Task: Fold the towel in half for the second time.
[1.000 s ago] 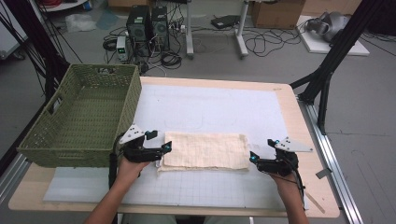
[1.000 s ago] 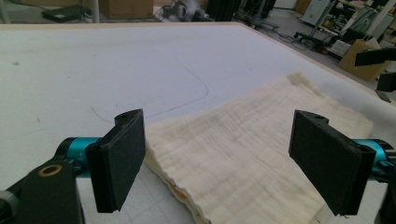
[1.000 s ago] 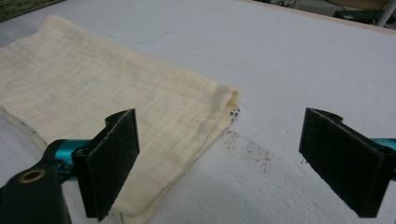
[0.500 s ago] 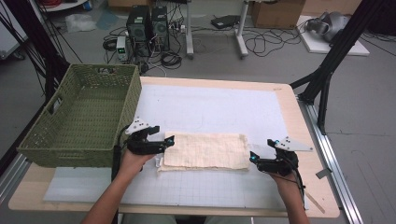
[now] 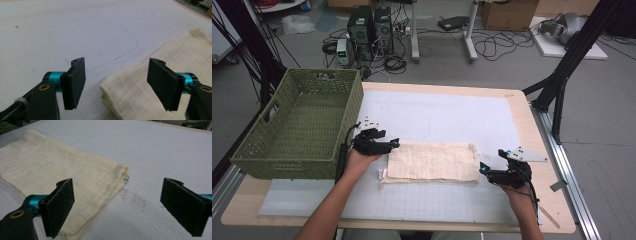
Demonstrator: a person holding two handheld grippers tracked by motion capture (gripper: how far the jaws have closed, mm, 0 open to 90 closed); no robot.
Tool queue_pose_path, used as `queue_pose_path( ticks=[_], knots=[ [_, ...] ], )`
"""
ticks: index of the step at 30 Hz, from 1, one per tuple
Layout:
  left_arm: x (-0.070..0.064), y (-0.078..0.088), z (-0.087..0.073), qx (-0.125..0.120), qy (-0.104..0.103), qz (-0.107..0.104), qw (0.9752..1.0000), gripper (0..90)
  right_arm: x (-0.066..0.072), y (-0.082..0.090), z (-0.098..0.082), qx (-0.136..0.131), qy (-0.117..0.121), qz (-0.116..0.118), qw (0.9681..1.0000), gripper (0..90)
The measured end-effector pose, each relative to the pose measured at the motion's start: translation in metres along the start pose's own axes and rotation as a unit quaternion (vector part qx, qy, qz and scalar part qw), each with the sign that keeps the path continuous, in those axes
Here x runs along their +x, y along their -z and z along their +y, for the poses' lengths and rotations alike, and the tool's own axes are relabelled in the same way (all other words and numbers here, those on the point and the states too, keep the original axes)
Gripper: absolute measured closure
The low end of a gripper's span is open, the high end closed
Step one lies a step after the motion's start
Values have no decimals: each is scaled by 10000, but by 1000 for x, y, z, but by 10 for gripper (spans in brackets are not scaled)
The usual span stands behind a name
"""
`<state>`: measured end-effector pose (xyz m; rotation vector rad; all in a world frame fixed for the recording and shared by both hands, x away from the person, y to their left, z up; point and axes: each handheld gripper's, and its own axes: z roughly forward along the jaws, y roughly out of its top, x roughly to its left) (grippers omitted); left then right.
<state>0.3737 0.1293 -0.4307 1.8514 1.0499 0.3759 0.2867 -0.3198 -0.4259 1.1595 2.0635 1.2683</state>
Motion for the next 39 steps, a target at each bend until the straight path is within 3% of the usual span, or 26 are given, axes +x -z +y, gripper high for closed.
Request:
queue_pose_path(
  ticks=[5, 8, 13, 18, 26, 34, 39],
  knots=[
    [4, -6, -4, 172, 56, 95, 9998, 355, 0, 0, 0, 17, -21, 11, 10000, 114],
    [3, -9, -4, 146, -80, 83, 9998, 377, 0, 0, -1, 25, -41, 25, 10000, 114],
    [3, -18, -9, 428, -249, 29, 9988, 450, 0, -1, -1, 47, -10, 35, 10000, 114],
    [0, -20, -10, 618, -513, 2, 9968, 576, 0, -1, -1, 47, -58, 30, 10000, 114],
    [-2, -17, -11, 666, -707, -54, 9953, 844, 1, -6, 0, 98, 10, 51, 9999, 114],
    [0, -14, -13, 577, -484, -87, 9971, 853, -2, -15, 11, 113, -178, 209, 9996, 114],
    [3, -13, -14, 492, -358, -144, 9980, 854, -10, -29, 21, 381, -159, 410, 9983, 115]
  ],
)
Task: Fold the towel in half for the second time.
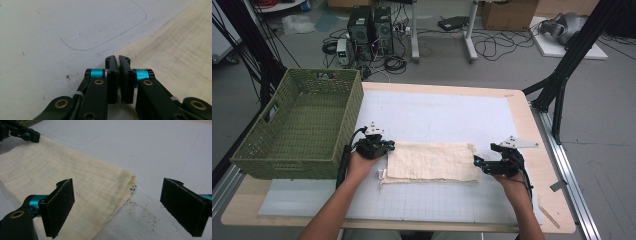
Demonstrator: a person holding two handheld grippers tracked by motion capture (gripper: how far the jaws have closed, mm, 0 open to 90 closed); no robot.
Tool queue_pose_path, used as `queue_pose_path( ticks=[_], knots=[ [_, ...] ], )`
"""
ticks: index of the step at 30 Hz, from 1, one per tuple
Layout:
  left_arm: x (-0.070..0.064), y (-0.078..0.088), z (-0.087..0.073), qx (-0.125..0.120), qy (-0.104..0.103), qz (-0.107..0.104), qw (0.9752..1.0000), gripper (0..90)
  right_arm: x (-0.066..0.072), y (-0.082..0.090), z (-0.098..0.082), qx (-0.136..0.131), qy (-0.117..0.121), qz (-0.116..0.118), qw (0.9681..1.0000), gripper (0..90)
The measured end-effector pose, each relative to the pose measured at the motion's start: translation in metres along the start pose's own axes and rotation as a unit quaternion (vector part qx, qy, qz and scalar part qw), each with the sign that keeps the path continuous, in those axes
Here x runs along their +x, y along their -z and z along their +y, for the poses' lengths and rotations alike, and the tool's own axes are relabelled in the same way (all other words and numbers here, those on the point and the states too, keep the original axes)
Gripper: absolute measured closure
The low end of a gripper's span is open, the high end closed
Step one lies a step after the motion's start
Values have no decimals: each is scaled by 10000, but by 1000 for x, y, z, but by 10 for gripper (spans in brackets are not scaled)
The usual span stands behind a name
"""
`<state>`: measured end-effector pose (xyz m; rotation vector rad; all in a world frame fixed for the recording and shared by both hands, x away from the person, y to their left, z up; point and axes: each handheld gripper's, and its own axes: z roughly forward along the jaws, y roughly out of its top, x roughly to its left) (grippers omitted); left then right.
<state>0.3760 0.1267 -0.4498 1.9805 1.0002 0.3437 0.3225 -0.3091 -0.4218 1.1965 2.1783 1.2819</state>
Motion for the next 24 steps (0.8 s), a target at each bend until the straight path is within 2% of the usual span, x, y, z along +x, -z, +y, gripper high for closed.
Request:
queue_pose_path(
  ticks=[3, 7, 12, 16, 19, 21, 22, 24],
  knots=[
    [0, 0, 0, -45, 37, -14, 10000, 854, -9, -14, 6, 240, -91, 41, 9997, 117],
    [1, 1, 0, -48, 48, -32, 10000, 853, -18, -34, 14, 585, 6, 82, 9983, 212],
    [1, 2, 0, -63, 62, -46, 10000, 852, -26, -51, 25, 679, -4, 165, 9976, 352],
    [1, 2, 0, -59, 76, -48, 9999, 852, -27, -63, 30, 805, 123, 173, 9965, 452],
    [2, 2, 0, -58, 69, -62, 9999, 852, -27, -73, 29, 1018, 179, 292, 9942, 513],
    [2, 1, -1, -85, 112, -73, 9999, 853, -27, -76, 27, 1108, 226, 283, 9932, 540],
    [2, 2, -1, -93, 121, -90, 9998, 852, -28, -76, 27, 1104, 252, 293, 9931, 584],
    [3, 2, -2, -124, 147, -116, 9997, 851, -28, -75, 27, 1140, 331, 499, 9917, 767]
  ],
)
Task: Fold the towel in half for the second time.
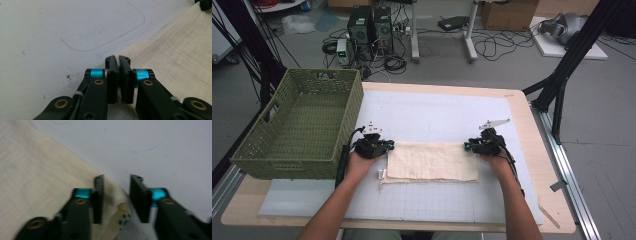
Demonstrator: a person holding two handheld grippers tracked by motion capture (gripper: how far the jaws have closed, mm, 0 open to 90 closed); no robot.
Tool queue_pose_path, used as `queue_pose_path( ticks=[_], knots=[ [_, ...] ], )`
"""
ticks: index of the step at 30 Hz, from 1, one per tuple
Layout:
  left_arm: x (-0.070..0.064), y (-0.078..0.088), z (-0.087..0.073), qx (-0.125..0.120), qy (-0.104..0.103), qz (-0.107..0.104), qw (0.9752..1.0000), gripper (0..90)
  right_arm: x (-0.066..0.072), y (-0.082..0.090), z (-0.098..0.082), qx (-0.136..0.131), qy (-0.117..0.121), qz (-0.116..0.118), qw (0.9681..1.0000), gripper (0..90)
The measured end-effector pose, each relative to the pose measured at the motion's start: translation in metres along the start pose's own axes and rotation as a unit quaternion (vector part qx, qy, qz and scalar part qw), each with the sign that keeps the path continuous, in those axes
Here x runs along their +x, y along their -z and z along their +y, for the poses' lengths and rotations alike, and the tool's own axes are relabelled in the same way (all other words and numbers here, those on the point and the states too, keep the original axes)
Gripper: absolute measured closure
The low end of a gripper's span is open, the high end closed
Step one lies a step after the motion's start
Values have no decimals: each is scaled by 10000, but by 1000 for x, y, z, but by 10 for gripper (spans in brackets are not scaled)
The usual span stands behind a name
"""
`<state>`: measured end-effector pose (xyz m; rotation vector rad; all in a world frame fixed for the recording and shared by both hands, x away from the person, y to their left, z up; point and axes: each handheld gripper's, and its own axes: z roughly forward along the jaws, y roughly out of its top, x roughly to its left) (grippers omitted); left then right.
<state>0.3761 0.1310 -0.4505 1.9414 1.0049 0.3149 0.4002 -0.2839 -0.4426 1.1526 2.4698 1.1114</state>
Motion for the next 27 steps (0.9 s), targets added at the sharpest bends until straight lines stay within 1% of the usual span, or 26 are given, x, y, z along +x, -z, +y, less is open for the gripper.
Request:
queue_pose_path(
  ticks=[1, 2, 3, 5, 6, 7, 8, 10, 12, 13, 14, 15, 17, 18, 20, 21, 23, 26, 27],
  knots=[
    [0, 0, -1, -24, 22, -13, 10000, 850, 1, 1, 0, 31, 22, 52, 10000, 812],
    [1, 1, -1, -40, 49, -12, 10000, 849, 1, 1, 0, 23, -9, 106, 9999, 840],
    [1, 1, -1, -50, 38, -18, 10000, 849, 1, 1, 0, 27, -25, 105, 9999, 848],
    [2, 3, -1, -96, 25, 13, 9999, 851, 1, 1, 0, 25, 21, 79, 10000, 854],
    [3, 4, 0, -146, 28, 30, 9999, 853, 2, 1, 0, 19, 35, 32, 10000, 857],
    [3, 5, 1, -244, 56, 63, 9997, 854, 3, 1, 1, 4, 109, -28, 9999, 858],
    [4, 6, 2, -342, 96, 98, 9993, 855, 4, 2, 2, -40, 133, -92, 9999, 859],
    [5, 8, 4, -499, 168, 160, 9985, 857, 5, 5, 5, -147, 237, -219, 9994, 860],
    [7, 9, 4, -610, 213, 184, 9977, 857, 7, 6, 7, -291, 384, -374, 9981, 859],
    [7, 8, 4, -617, 262, 175, 9976, 858, 8, 7, 8, -324, 455, -417, 9976, 859],
    [7, 8, 4, -585, 263, 165, 9978, 858, 9, 7, 8, -342, 470, -456, 9973, 859],
    [6, 8, 3, -557, 268, 140, 9980, 857, 10, 7, 8, -372, 461, -444, 9973, 859],
    [5, 10, 4, -541, 198, 112, 9983, 857, 11, 8, 6, -447, 458, -484, 9968, 859],
    [4, 12, 4, -605, 171, 94, 9980, 856, 11, 9, 5, -473, 449, -484, 9967, 858],
    [1, 16, 6, -693, 73, 87, 9975, 854, 13, 12, 4, -441, 490, -459, 9968, 858],
    [-1, 18, 6, -718, 64, 79, 9974, 854, 14, 13, 4, -437, 517, -455, 9967, 857],
    [-3, 22, 6, -762, 34, 41, 9971, 855, 16, 17, 4, -549, 568, -450, 9959, 858],
    [-8, 29, 3, -812, -74, -11, 9967, 853, 20, 23, 2, -632, 585, -396, 9955, 857],
    [-10, 32, 3, -783, -114, -45, 9969, 852, 22, 24, 1, -670, 607, -383, 9952, 857]
  ],
)
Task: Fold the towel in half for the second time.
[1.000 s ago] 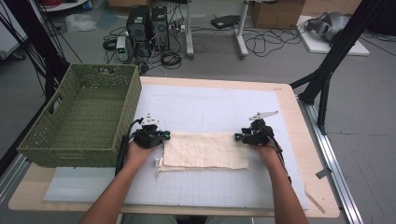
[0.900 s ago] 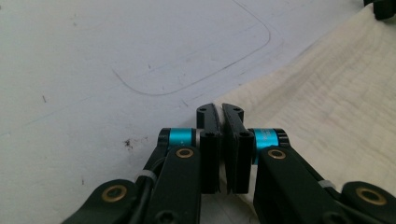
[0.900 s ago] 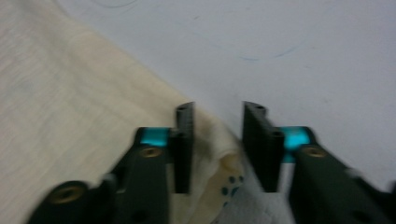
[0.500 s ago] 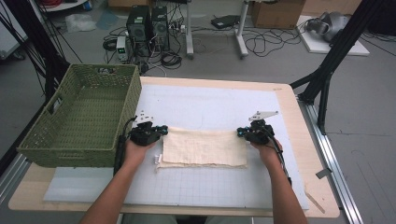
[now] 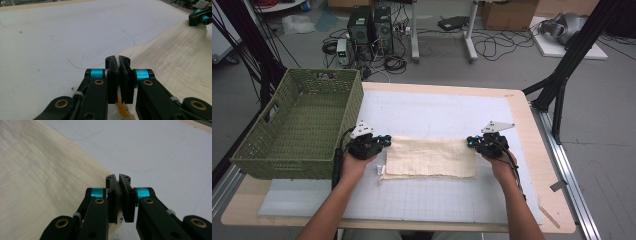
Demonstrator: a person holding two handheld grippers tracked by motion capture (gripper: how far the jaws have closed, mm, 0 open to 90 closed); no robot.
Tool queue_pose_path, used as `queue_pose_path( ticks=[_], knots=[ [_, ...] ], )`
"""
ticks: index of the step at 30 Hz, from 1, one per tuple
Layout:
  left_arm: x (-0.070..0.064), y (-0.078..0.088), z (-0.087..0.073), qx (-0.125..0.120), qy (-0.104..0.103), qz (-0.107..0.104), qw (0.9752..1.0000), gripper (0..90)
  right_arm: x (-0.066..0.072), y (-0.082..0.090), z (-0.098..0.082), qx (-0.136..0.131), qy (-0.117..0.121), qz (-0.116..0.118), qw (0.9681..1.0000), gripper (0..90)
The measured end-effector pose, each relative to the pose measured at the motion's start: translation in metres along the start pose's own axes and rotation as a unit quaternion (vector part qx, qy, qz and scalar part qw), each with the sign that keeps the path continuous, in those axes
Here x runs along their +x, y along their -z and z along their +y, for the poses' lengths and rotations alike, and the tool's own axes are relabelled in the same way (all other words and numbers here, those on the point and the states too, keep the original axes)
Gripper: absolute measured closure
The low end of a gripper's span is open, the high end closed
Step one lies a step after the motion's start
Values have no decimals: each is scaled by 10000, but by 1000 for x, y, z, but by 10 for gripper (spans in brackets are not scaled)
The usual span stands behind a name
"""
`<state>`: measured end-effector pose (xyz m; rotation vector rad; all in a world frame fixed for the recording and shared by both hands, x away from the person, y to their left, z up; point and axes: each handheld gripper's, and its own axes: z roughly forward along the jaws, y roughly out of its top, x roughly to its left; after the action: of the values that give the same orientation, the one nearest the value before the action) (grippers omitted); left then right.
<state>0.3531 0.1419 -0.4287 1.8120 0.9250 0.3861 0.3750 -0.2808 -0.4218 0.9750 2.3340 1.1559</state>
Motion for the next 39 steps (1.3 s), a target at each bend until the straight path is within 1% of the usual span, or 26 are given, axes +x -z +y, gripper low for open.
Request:
queue_pose_path(
  ticks=[1, 2, 3, 4, 5, 6, 7, 9, 10, 13, 14, 15, 20, 21, 25, 27, 34, 39],
  knots=[
    [-3, 3, 0, -44, -49, -4, 10000, 850, 2, 2, -1, -65, 7, 19, 10000, 857],
    [-5, 6, -2, -149, -97, -1, 9998, 850, 3, 4, -2, -115, -12, 55, 9999, 857],
    [-7, 8, -2, -180, -85, -29, 9998, 850, 4, 6, -3, -147, -36, 85, 9998, 856],
    [-8, 10, -3, -179, -70, -53, 9998, 850, 5, 8, -5, -177, -34, 102, 9998, 855],
    [-9, 12, -4, -192, -70, -79, 9998, 850, 6, 9, -6, -147, -42, 133, 9998, 854],
    [-10, 13, -5, -202, -66, -96, 9997, 849, 7, 11, -7, -187, -36, 129, 9997, 854],
    [-10, 15, -5, -150, -77, -107, 9998, 848, 9, 13, -7, -218, 0, 125, 9997, 854],
    [-13, 18, -8, -195, -40, -138, 9997, 844, 12, 16, -9, -264, -10, 157, 9995, 854],
    [-14, 19, -9, -172, -53, -148, 9997, 843, 13, 17, -10, -278, 20, 171, 9995, 855],
    [-17, 22, -14, -137, -53, -203, 9997, 842, 17, 21, -14, -305, 13, 203, 9993, 855],
    [-18, 23, -15, -144, -54, -228, 9996, 842, 18, 22, -15, -330, 53, 217, 9992, 854],
    [-18, 24, -17, -146, -30, -240, 9996, 842, 20, 24, -17, -327, 35, 231, 9992, 854],
    [-21, 30, -21, -155, -47, -283, 9995, 843, 28, 31, -23, -400, 109, 271, 9988, 854],
    [-21, 31, -22, -141, -39, -301, 9994, 842, 30, 32, -25, -403, 108, 281, 9987, 854],
    [-24, 32, -26, -76, -122, -320, 9994, 842, 36, 35, -31, -418, 145, 304, 9986, 854],
    [-25, 33, -29, -34, -133, -340, 9993, 841, 38, 36, -35, -403, 171, 282, 9986, 854],
    [-27, 37, -37, 88, -178, -325, 9993, 839, 45, 42, -43, -382, 182, 358, 9985, 854],
    [-29, 40, -44, 171, -218, -308, 9991, 836, 49, 47, -46, -393, 242, 340, 9984, 854]
  ],
)
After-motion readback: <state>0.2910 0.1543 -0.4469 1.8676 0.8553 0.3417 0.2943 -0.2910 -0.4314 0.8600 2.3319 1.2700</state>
